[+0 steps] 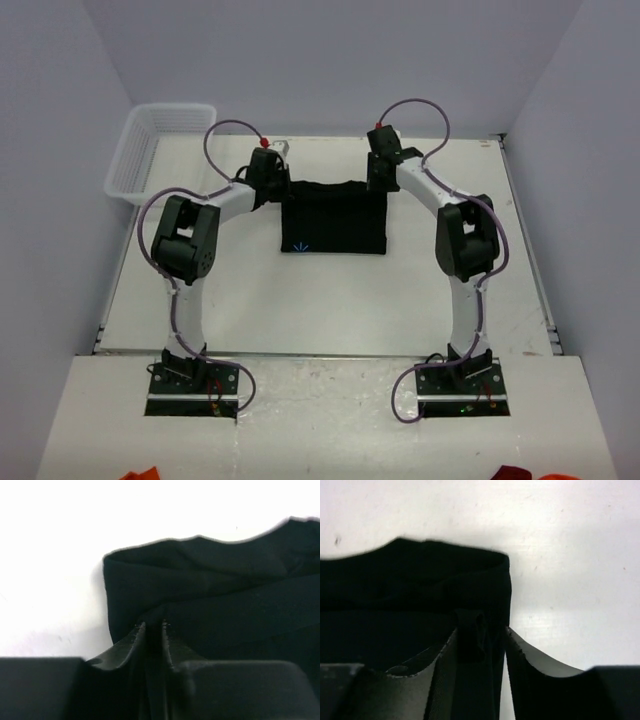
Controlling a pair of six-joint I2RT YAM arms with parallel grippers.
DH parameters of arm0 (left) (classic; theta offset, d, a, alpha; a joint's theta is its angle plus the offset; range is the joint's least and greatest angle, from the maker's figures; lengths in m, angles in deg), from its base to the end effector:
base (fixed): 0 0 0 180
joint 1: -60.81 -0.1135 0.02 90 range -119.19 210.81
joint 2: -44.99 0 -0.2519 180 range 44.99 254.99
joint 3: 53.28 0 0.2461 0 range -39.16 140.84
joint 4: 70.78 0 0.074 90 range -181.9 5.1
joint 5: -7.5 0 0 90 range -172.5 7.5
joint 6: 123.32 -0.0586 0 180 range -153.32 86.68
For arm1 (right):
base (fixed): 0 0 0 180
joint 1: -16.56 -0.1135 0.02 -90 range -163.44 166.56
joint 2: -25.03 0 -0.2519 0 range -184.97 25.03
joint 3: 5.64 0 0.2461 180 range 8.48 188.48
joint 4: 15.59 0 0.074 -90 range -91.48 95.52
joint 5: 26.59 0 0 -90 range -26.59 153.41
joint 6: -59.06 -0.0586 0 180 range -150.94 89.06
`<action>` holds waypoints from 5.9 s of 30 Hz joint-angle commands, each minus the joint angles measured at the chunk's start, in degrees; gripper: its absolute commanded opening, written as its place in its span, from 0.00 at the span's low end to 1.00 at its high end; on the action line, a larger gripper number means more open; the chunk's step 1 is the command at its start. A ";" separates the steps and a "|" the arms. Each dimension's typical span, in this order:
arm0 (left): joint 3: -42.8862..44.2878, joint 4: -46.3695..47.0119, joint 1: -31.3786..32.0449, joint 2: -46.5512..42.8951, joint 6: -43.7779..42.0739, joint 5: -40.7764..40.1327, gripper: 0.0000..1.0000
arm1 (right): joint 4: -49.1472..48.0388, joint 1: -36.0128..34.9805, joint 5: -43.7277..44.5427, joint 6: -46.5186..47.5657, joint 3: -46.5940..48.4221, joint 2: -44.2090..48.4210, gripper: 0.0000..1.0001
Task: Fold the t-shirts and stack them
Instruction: Fold the long partially folded tshirt into a neat square, then smooth out wrinkles on the folded tshirt, then put the neatly folded tshirt into the corner of the board with the right arm
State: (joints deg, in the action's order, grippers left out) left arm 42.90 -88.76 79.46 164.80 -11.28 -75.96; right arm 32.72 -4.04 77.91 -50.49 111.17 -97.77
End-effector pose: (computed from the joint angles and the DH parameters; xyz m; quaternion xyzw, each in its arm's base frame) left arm 0.4428 -0.1565 0.1456 -0.0036 0.9110 -0.1910 0.3656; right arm 0.4521 0.1543 0.1934 0.0300 0.9446 -0.0085 0.3268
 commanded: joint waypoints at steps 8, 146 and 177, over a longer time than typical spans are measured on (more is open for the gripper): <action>11.10 4.14 -1.96 -11.59 -7.47 -9.77 0.96 | -1.60 1.62 7.21 7.51 6.38 5.64 0.79; -45.67 9.48 6.66 -25.50 9.24 15.08 0.00 | 24.87 12.16 -32.25 -4.44 26.33 -18.26 0.08; -17.21 -1.77 11.58 -23.75 9.52 4.62 0.00 | -1.06 11.72 -43.68 -2.25 -25.53 16.02 0.70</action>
State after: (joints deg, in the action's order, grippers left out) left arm 22.53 -89.78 90.63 138.90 -0.94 -69.97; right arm 35.88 7.67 36.84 -52.55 85.82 -81.93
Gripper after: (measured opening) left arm 0.002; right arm 0.700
